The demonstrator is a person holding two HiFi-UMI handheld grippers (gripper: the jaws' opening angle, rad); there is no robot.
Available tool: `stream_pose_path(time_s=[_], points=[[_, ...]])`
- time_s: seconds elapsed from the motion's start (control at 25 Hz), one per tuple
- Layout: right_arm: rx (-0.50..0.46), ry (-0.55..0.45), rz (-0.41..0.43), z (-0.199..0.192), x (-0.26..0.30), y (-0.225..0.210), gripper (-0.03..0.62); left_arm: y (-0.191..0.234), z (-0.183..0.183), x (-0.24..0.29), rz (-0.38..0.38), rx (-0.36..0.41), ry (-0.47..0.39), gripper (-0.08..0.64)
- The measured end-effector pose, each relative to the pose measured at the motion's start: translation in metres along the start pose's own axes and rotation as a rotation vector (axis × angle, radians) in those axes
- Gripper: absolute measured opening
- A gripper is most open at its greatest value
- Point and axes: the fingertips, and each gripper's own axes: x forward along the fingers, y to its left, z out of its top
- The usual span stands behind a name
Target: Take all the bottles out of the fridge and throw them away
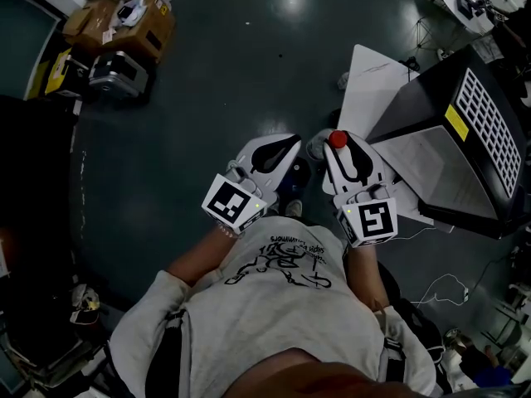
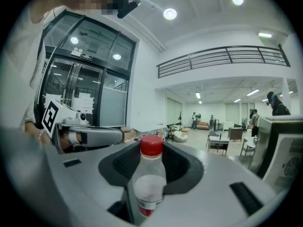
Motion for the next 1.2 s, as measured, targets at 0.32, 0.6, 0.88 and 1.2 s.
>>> stream_pose_path(time_s=[0.32, 0.6, 0.88, 1.2], points=[[0.016, 0.036, 0.007, -0.027, -0.006, 0.000, 0.146, -0.006, -0.024, 0.000, 0.002, -0.016, 0.045, 0.008], [0.043, 0.072, 0.011, -0.062, -0.006, 0.005, 0.146, -0.009, -0.055, -0.003, -0.001, -0.036, 0.096, 0.008], [0.079, 0.087, 0.015, -0.100, -0.005, 0.017, 0.146, -0.013, -0.098, -0.008, 0.005, -0.064, 0.153, 0.008], [0.137, 0.148, 0.004, -0.149, -0.001, 0.027, 0.146, -0.008, -0.147, -0.020, 0.024, -0.118, 0.213, 0.008]])
